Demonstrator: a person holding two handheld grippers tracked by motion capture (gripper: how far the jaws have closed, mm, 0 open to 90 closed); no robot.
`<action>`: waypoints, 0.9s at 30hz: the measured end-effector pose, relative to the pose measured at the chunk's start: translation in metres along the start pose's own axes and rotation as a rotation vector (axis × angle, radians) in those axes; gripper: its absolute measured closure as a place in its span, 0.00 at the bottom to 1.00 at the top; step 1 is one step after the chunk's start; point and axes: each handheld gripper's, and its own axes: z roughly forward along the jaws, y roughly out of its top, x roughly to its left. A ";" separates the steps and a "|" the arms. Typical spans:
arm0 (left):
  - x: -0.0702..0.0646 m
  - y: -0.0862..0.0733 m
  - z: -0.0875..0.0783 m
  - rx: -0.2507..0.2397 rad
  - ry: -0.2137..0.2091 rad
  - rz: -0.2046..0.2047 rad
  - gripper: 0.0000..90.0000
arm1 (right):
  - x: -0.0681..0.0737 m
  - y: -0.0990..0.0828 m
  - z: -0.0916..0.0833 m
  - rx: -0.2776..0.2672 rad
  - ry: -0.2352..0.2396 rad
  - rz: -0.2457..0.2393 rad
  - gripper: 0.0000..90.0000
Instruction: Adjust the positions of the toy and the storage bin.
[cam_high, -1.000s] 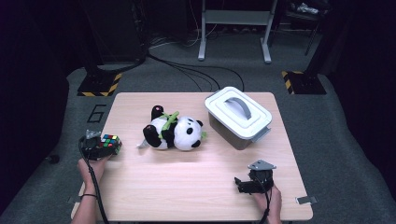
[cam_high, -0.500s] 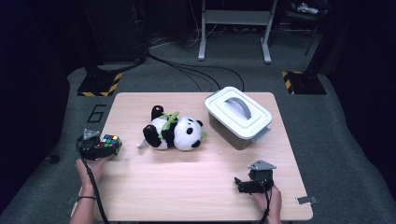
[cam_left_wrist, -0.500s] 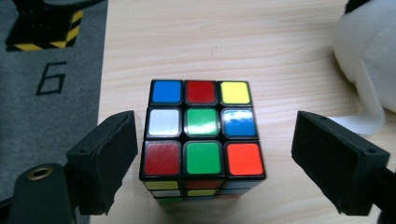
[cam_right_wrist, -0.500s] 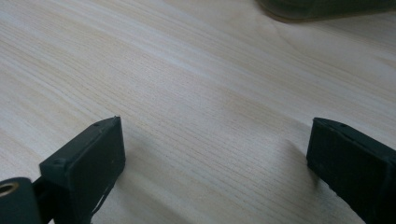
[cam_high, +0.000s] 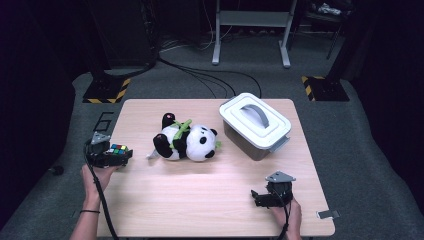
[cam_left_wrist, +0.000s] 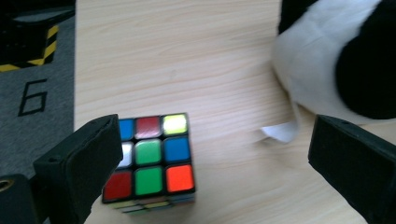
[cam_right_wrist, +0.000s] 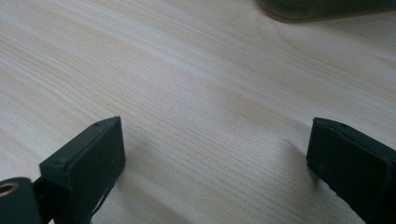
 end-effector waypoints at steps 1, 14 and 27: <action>-0.003 0.003 -0.001 0.002 -0.009 0.009 0.03 | 0.000 0.000 0.000 0.000 0.000 0.000 0.04; -0.041 0.040 -0.003 0.010 -0.089 0.093 0.00 | 0.000 0.000 0.000 0.000 0.000 -0.001 0.04; -0.069 0.063 0.005 0.016 -0.134 0.161 0.00 | 0.000 0.000 0.000 0.000 0.000 0.000 0.04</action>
